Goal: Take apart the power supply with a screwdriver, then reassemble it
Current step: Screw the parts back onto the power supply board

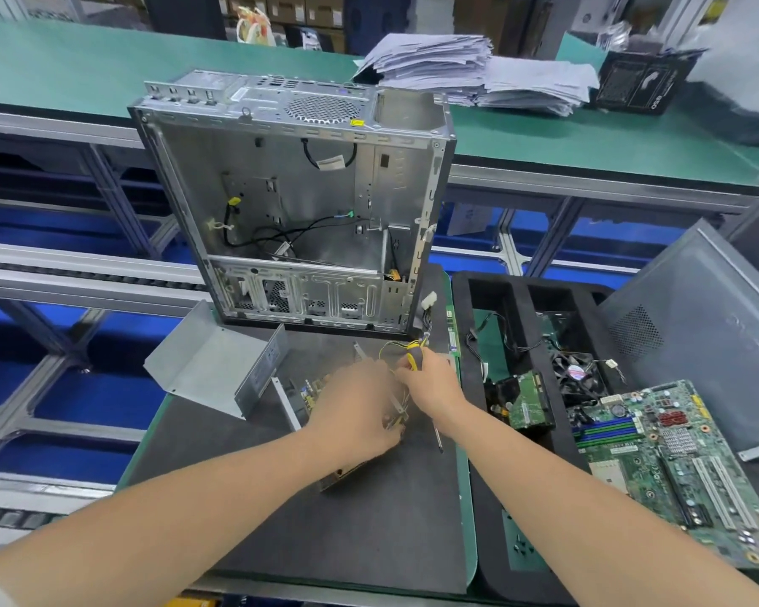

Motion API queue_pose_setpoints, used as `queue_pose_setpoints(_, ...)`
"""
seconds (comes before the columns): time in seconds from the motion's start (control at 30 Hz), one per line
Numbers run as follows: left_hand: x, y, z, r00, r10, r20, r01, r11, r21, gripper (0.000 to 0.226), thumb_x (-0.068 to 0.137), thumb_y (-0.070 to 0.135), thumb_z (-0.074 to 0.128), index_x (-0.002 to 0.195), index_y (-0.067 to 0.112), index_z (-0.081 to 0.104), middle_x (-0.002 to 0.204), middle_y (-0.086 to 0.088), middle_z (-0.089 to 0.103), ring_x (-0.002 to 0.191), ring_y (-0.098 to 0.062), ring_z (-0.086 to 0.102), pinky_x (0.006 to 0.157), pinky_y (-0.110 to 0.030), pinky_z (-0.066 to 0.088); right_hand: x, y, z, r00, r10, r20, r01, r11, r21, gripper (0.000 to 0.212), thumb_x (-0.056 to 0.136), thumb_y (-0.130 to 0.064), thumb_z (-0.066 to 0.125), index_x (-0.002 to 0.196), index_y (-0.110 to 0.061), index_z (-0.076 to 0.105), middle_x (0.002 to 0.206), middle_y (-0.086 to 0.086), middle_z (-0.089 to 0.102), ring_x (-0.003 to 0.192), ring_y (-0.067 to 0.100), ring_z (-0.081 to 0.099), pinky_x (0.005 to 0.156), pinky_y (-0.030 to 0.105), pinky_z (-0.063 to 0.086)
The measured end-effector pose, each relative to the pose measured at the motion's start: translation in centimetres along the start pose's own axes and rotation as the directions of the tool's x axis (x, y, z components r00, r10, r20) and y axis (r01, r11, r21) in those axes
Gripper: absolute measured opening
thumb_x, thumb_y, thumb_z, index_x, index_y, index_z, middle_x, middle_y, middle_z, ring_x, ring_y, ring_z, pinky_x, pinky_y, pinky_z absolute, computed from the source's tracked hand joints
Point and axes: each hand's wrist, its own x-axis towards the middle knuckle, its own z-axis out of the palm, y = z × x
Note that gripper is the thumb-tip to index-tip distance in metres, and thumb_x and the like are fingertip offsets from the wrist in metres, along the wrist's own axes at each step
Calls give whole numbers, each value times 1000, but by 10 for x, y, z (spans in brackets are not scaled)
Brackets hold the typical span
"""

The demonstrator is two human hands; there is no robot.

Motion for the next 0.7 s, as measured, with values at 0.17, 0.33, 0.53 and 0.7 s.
queue_pose_setpoints(0.17,21,-38,-20,982,175,-69,-176,984,-15,59,84,75,48,114,25,56,105,1,41,101,-25,47,90,-46,36,1,4,-6,991,111,72,-122,976,180,24,92,4,65,102,-17,58,100,7,62,96,25,60,93,45,53)
queue_pose_setpoints(0.33,33,-62,-19,910,203,361,-93,949,-300,71,93,68,54,152,44,22,168,6,2,127,-32,56,107,-51,44,1,-3,-12,948,55,313,-136,960,243,34,90,15,58,112,-10,69,120,7,75,121,23,67,105,41,53)
queue_pose_setpoints(0.53,26,-62,-22,925,232,301,-181,965,-190,68,80,77,54,129,37,31,135,12,60,95,-22,67,73,-38,47,5,-6,-21,836,-19,549,-21,998,66,38,96,7,59,127,-9,71,125,3,76,125,24,66,112,40,45)
queue_pose_setpoints(0.7,44,-57,-42,853,222,472,-215,974,-69,50,89,66,40,131,39,37,111,2,71,88,-25,63,73,-40,46,9,0,-20,873,22,488,-12,1000,-22,14,102,-14,64,106,-3,73,99,3,72,94,16,60,94,36,45)
